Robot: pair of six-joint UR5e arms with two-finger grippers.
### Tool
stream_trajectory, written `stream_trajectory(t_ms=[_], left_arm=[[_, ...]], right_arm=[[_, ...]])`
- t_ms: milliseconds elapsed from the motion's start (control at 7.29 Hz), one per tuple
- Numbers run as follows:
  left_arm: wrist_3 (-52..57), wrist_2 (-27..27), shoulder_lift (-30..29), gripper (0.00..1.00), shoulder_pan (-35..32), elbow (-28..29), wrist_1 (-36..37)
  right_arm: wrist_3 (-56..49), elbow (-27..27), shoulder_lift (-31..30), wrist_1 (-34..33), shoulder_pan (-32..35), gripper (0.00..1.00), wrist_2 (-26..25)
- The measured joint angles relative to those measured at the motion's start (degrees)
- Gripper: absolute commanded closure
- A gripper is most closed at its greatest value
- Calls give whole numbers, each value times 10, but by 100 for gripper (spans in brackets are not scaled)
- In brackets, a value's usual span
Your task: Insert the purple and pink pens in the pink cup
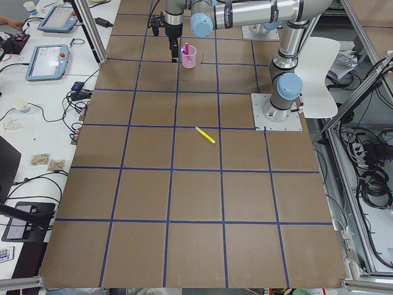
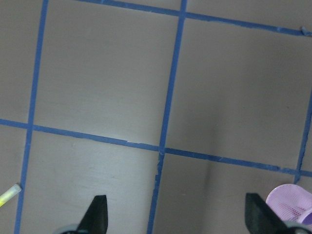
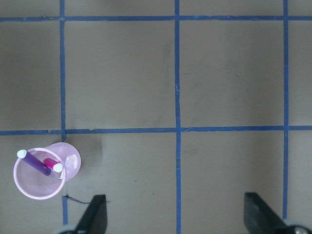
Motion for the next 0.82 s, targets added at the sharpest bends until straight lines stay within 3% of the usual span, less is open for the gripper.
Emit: stream_trajectory(t_ms=[412,824], left_arm=[[60,-11,48,0,16,-2,-85],[80,-12,62,0,15,-7,-107]], right_arm=[[1,0,0,0,0,0,0],[0,1,0,0,0,0,0]])
